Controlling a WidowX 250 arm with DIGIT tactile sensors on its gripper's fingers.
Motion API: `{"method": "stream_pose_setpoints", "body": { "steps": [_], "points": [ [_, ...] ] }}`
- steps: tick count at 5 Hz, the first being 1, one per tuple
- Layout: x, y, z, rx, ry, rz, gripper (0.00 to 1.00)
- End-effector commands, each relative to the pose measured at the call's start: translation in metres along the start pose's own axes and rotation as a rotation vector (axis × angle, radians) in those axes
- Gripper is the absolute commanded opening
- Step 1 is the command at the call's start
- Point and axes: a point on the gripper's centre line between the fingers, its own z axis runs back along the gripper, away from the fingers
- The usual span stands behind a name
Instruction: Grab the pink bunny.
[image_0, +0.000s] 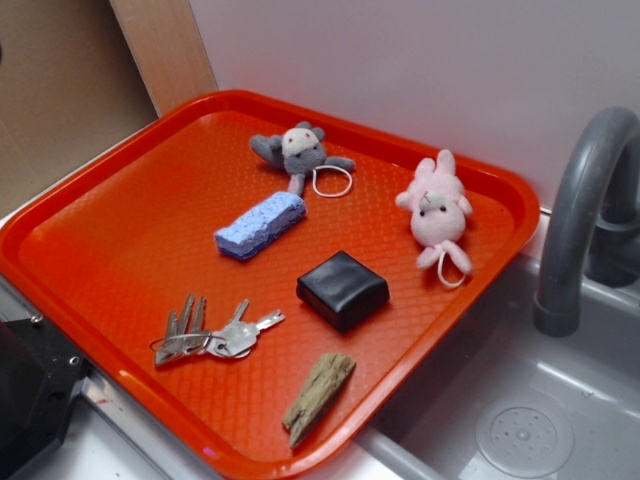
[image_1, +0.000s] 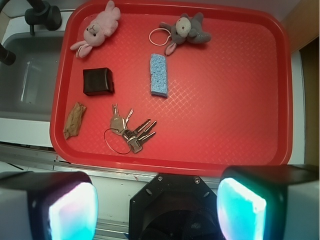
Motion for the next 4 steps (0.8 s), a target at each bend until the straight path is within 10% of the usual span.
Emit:
{"method": "stream_pose_setpoints", "body": {
  "steps": [1,2,4],
  "points": [
    [0.000,0.000,0.000,0.000,0.000,0.000,1.00],
    [0.025,-0.020,-0.002,-0.037,0.066,-0.058,1.00],
    [0.067,-0.059,-0.016,-0.023,-0.128,0.120,1.00]
  ]
}}
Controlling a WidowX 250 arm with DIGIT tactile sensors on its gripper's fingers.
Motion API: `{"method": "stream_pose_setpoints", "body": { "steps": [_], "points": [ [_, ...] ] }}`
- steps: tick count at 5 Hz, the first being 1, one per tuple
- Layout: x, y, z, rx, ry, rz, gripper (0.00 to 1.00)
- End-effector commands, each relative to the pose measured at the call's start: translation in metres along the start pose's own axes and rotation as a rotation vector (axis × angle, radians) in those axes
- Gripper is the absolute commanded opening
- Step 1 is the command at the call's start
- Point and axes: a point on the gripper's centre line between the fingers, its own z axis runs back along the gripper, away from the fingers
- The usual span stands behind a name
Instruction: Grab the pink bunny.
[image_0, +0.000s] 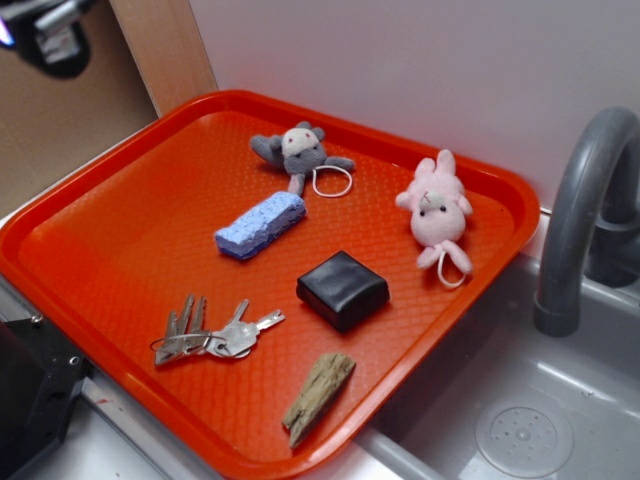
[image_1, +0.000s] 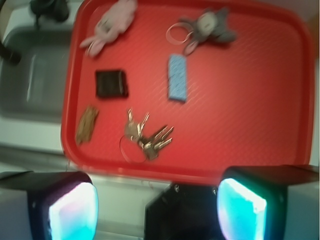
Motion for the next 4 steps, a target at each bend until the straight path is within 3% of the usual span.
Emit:
{"method": "stream_pose_setpoints", "body": {
  "steps": [1,2,4],
  "points": [
    [0.052,-0.037,-0.031,0.064,-0.251,0.260,1.00],
    [0.074,-0.048,-0.056,0.082,-0.286,0.315,1.00],
    [0.127,-0.041,-0.113,0.139,-0.389,0.414,1.00]
  ]
}}
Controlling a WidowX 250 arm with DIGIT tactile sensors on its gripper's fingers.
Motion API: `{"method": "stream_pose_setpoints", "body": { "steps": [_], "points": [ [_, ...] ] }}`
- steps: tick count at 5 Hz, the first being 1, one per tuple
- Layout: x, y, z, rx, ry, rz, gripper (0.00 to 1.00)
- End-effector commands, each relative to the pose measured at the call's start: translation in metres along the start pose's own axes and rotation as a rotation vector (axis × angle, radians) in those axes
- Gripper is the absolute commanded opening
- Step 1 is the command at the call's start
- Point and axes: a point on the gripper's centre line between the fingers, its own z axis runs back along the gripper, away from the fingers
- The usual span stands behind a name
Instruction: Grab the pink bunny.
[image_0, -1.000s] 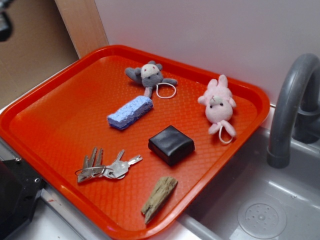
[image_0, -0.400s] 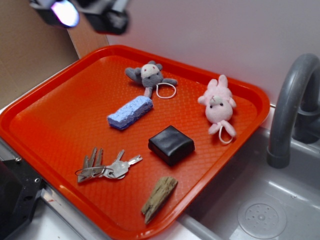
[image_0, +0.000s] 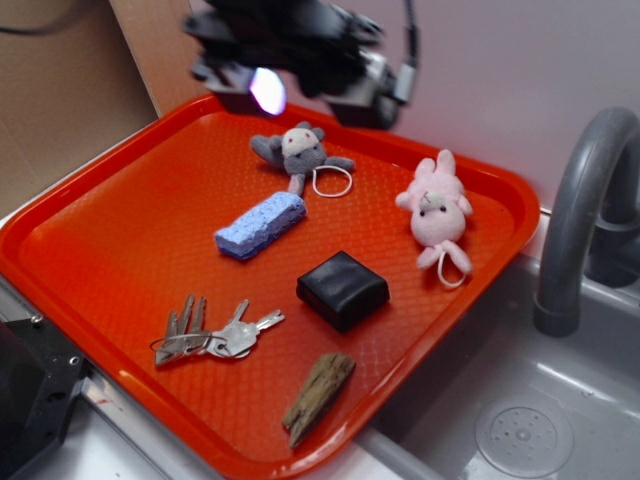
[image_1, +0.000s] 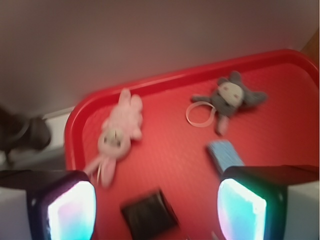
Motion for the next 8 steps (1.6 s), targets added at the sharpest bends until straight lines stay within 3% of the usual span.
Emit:
{"method": "stream_pose_setpoints", "body": {
  "steps": [1,3,4,5,6,7,8],
  "points": [
    [0.038,-0.008,-0.050,-0.028,-0.066,0.070,1.00],
    [0.033,-0.035,-0.101,-0.082,-0.029,0.064,1.00],
    [0.020,-0.055,-0.114,-0.162,0.012,0.001,0.75],
    [0.018,-0.049,-0.111,-0.168,0.012,0.004,0.00],
    [0.024,-0.033,-0.091,-0.092,0.037,-0.059,0.00],
    [0.031,-0.004,-0.059,0.046,0.170,-0.124,0.00],
    [0.032,0.026,-0.029,0.120,0.227,-0.176,0.00]
  ]
}}
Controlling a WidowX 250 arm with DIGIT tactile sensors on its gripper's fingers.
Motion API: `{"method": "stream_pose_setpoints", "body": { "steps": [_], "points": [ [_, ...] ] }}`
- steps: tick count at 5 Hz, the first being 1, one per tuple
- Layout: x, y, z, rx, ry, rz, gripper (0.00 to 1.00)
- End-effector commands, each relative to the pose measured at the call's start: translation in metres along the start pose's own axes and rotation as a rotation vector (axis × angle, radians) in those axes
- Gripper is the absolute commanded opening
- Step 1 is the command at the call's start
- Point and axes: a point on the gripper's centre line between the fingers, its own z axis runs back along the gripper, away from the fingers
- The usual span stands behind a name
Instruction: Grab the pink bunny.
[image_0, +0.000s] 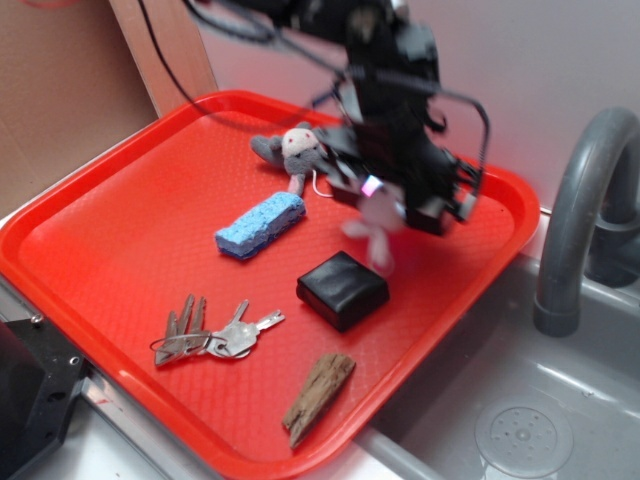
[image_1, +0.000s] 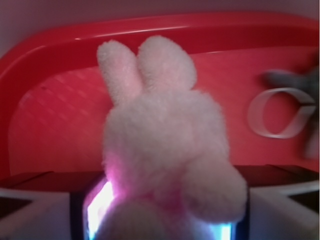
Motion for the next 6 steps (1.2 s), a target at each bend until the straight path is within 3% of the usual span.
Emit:
{"method": "stream_pose_setpoints", "body": {
  "steps": [1,2,4,5,6],
  "points": [
    [-0.007,0.079,0.093,0.032,0.009,-0.036,0.00],
    [-0.021,0.101,0.127,0.001,-0.004,-0.086,0.00],
    [-0.015,0.105,0.200,-0.086,-0.066,-0.144,0.00],
    [-0.010,0.111,0.211,-0.065,-0.090,-0.145,0.00],
    [-0.001,0.111,0.195,-0.081,-0.094,-0.216,0.00]
  ]
}}
